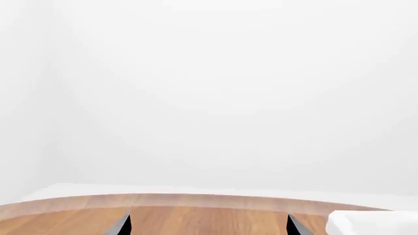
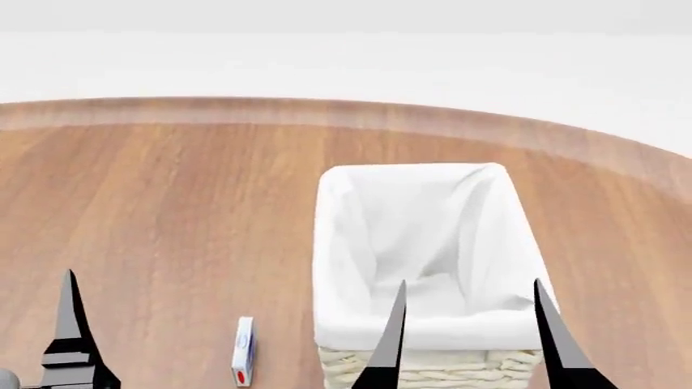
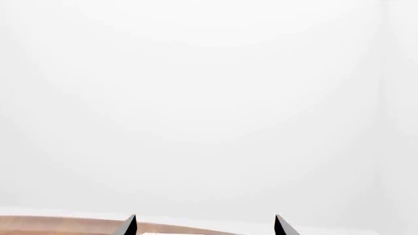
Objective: Pick up the ketchup, and put it in the basket.
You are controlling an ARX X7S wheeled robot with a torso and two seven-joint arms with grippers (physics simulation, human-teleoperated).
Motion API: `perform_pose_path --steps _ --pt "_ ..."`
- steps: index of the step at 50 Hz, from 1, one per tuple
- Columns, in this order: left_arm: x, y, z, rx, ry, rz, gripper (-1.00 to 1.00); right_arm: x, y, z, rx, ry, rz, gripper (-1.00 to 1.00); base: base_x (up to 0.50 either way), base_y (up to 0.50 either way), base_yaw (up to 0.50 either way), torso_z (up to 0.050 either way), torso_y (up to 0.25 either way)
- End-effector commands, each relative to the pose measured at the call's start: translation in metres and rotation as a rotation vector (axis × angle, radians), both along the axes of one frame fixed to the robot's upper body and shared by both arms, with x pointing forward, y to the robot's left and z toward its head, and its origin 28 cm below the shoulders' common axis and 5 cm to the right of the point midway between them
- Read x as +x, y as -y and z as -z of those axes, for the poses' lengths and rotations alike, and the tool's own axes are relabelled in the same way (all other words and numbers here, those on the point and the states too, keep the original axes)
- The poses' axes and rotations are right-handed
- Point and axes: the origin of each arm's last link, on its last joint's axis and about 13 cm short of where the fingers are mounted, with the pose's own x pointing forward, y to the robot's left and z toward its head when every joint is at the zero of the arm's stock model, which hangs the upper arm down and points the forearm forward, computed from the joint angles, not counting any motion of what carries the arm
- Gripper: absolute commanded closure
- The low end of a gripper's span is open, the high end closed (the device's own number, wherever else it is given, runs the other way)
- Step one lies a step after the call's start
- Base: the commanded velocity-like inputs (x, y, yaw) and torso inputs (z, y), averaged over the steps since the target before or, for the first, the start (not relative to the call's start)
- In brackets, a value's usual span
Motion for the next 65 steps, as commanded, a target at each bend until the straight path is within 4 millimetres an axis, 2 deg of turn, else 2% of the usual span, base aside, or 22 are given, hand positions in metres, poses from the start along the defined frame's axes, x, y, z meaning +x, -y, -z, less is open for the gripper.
perform_pose_path --steps 1,31,65 --pt "-0.0041 -0.0002 -0.0036 -0.027 -0.001 0.049 -1.0 0.0004 0.0012 -0.0012 -0.01 0.012 0.006 -1.0 0.0 0.0 0.0 0.05 0.0" --pt "-0.0049 -0.0017 -0.0037 -0.019 -0.004 0.032 -1.0 -0.001 0.0005 -0.0019 -0.014 0.013 0.003 -1.0 0.0 0.0 0.0 0.05 -0.003" --pt "-0.0046 -0.0007 -0.0004 -0.001 -0.012 0.049 -1.0 -0.0004 0.0008 -0.0007 -0.011 0.011 0.0 -1.0 0.0 0.0 0.0 0.044 -0.173"
